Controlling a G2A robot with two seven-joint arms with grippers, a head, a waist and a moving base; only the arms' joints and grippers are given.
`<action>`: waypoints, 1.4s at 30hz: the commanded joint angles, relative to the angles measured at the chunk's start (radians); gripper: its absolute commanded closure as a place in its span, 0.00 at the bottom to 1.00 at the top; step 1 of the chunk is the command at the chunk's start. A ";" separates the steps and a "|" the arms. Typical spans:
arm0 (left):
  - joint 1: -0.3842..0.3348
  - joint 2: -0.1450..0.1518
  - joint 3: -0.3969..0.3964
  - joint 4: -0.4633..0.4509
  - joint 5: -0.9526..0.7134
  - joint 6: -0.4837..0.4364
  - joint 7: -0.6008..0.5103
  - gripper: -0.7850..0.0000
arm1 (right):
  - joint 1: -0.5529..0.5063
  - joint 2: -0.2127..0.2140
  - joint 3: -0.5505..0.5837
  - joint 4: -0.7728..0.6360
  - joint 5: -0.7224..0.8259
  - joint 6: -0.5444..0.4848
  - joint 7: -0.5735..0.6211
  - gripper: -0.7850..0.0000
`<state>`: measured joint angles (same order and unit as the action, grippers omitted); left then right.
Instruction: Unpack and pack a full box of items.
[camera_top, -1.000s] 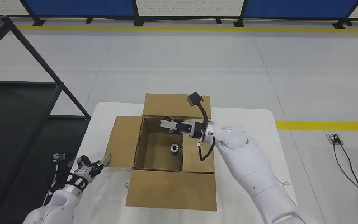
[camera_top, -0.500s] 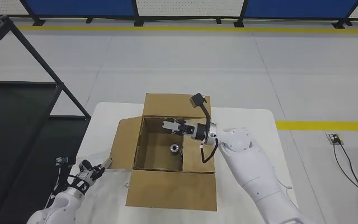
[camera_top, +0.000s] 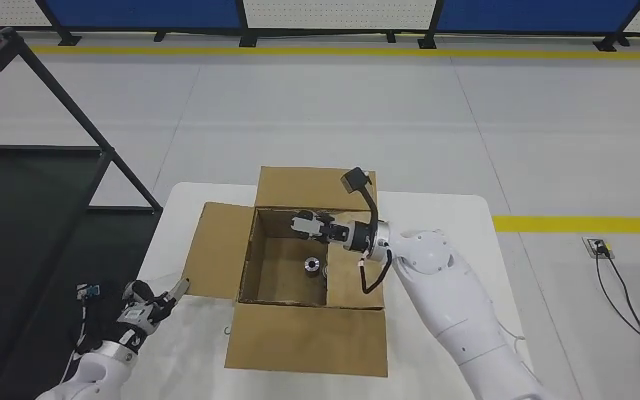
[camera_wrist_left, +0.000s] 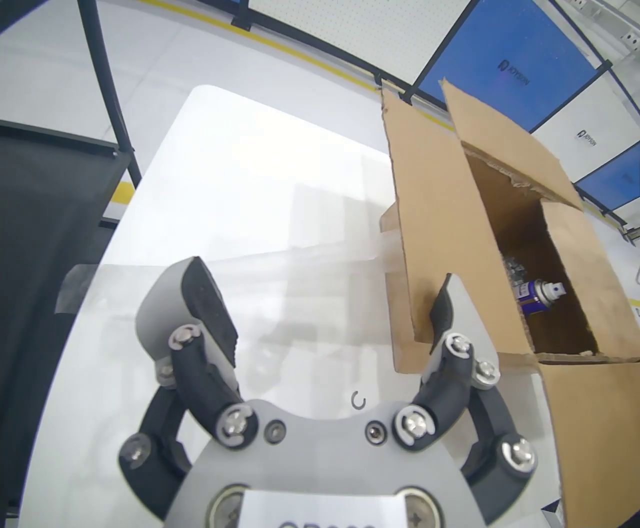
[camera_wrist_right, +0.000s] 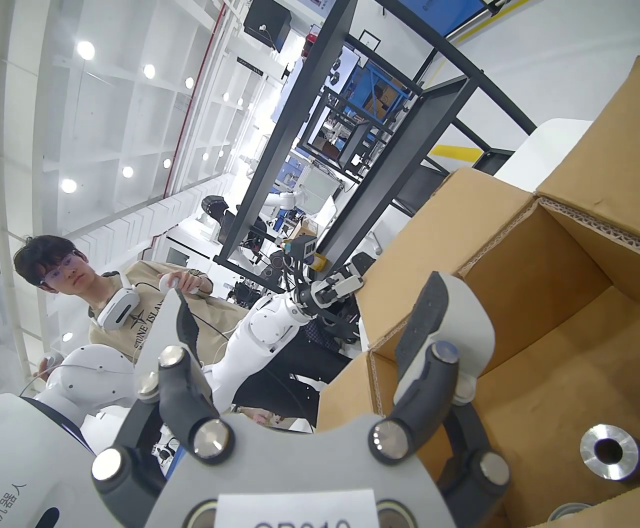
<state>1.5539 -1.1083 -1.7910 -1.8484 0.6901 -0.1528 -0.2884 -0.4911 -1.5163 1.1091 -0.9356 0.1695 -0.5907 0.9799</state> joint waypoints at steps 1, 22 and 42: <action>0.023 -0.001 -0.010 -0.037 0.003 -0.003 0.013 0.00 | -0.002 0.002 0.000 -0.004 0.000 0.002 -0.001 0.00; 0.087 -0.001 0.028 -0.370 -0.018 -0.137 -0.045 0.00 | -0.093 0.047 0.082 -0.104 0.004 -0.013 -0.045 0.00; -0.220 -0.011 0.303 -0.061 0.019 -0.041 -0.180 0.00 | -0.341 0.147 0.336 -0.305 -0.205 0.186 -0.146 0.00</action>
<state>1.3357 -1.1193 -1.4852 -1.9136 0.7112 -0.1942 -0.4672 -0.8221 -1.3735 1.4308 -1.2315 -0.0212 -0.4251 0.8491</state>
